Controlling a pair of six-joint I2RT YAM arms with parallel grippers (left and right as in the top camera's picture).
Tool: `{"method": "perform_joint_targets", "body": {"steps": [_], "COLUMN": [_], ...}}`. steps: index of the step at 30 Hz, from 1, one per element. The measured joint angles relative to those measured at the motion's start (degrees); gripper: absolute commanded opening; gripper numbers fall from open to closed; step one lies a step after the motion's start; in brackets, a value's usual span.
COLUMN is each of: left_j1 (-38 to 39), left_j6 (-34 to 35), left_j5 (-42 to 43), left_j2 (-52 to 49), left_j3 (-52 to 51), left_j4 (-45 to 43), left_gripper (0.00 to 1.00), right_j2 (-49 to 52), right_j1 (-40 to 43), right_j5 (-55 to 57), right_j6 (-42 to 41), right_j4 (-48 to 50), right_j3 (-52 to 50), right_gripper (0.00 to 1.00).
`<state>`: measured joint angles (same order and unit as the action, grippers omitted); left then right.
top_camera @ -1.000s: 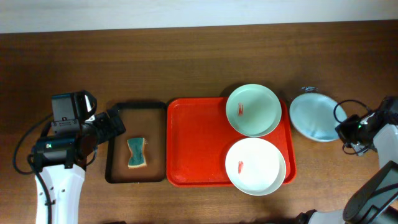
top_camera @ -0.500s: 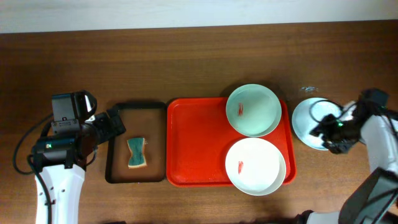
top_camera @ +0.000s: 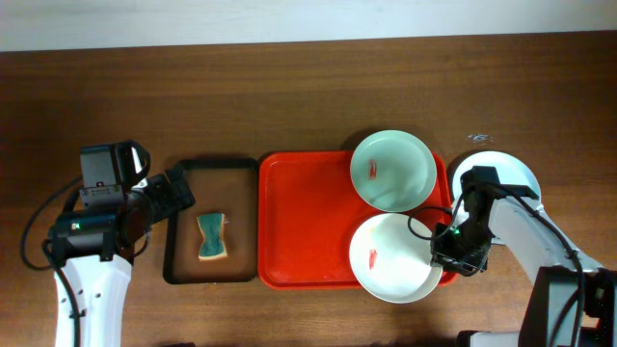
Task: Clean dirty plates on tray and stack at the side
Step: 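Pull the lower plate toward the tray center with the right gripper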
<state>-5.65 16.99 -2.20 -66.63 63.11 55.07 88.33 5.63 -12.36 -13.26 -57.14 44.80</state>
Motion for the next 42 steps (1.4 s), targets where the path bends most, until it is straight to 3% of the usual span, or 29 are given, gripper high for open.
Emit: {"method": "perform_joint_targets", "body": {"steps": [4, 7, 11, 15, 17, 20, 22, 23, 24, 25, 26, 27, 28, 31, 38, 40, 42], "left_j1": [0.0, 0.0, 0.0, 0.0, 0.0, 0.0, 0.0, 0.0, 0.0, 0.0, 0.0, 0.0, 0.0, 0.0, 0.0, 0.0, 0.0], "left_j6": [-0.02, 0.0, 0.0, 0.0, -0.02, 0.0, 0.0, -0.02, -0.02, 0.0, -0.02, -0.02, 0.0, -0.02, -0.02, 0.0, 0.0], "left_j5": [0.02, 0.0, 0.02, 0.0, 0.0, 0.02, 0.02, 0.02, 0.02, 0.0, 0.0, 0.0, 0.0, 0.0, 0.0, 0.02, 0.0], "left_j2": [0.0, 0.0, 0.0, 0.0, 0.0, 0.0, 0.0, 0.0, 0.0, 0.0, 0.0, 0.0, 0.0, 0.0, 0.0, 0.0, 0.0], "left_j3": [0.0, 0.0, 0.0, 0.0, 0.0, 0.0, 0.0, 0.02, 0.0, 0.0, 0.0, 0.0, 0.0, 0.0, 0.0, 0.0, 0.0], "left_j4": [0.0, 0.0, 0.02, 0.02, 0.0, 0.02, 0.07, 0.07, 0.07, 0.0, 0.02, 0.0, 0.0, 0.0, 0.02, 0.02, 0.0], "left_gripper": [0.99, 0.99, 0.99, 0.99, 0.99, 0.99, 0.99, 0.99, 0.99, 0.99, 0.99, 0.99, 0.99, 0.99, 0.99, 0.99, 0.99], "right_j2": [0.0, 0.0, 0.0, 0.0, 0.0, 0.0, 0.0, 0.26, 0.37, 0.22, 0.2, 0.2, 0.22, 0.22, 3.37, 4.92, 5.27], "right_j1": [-0.52, -7.3, -21.4, -28.96, -31.8, -34.18, -34.18, -34.16, -34.18, -34.16, -34.16, -34.05, -34.05, -34.05, -34.05, -34.05, -34.03], "right_j5": [-7.45, -14.73, -18.18, -7.37, -2.05, 0.83, 1.55, 2.73, 4.44, 6.4, 7.06, 7.48, 7.89, 8.28, 8.48, 8.48, 8.22], "right_j6": [0.2, -0.5, -13.57, -23.67, -25.83, -27.1, -26.47, -25.73, -25.31, -24.65, -23.61, -22.43, -20.94, -20.09, -19.69, -19.69, -19.54], "right_j4": [0.39, 4.28, 20.83, 26.34, 27.21, 28.44, 22.88, 17.46, 12.59, 10.99, 10.93, 10.56, 10.36, 10.19, 20.44, 20.81, 19.54], "right_j3": [-0.02, -0.11, -0.57, -0.72, -0.72, -0.61, 3.17, 8.07, 13.07, 16.96, 17.84, 17.9, 17.9, 17.88, 9.22, 8.5, 8.37], "right_gripper": [0.04, 0.04, 0.04, 0.04, 0.41, 0.51, 0.58, 0.94, 0.98, 0.99, 0.81, 0.51, 0.39, 0.45, 0.45, 0.27, 0.27]}}
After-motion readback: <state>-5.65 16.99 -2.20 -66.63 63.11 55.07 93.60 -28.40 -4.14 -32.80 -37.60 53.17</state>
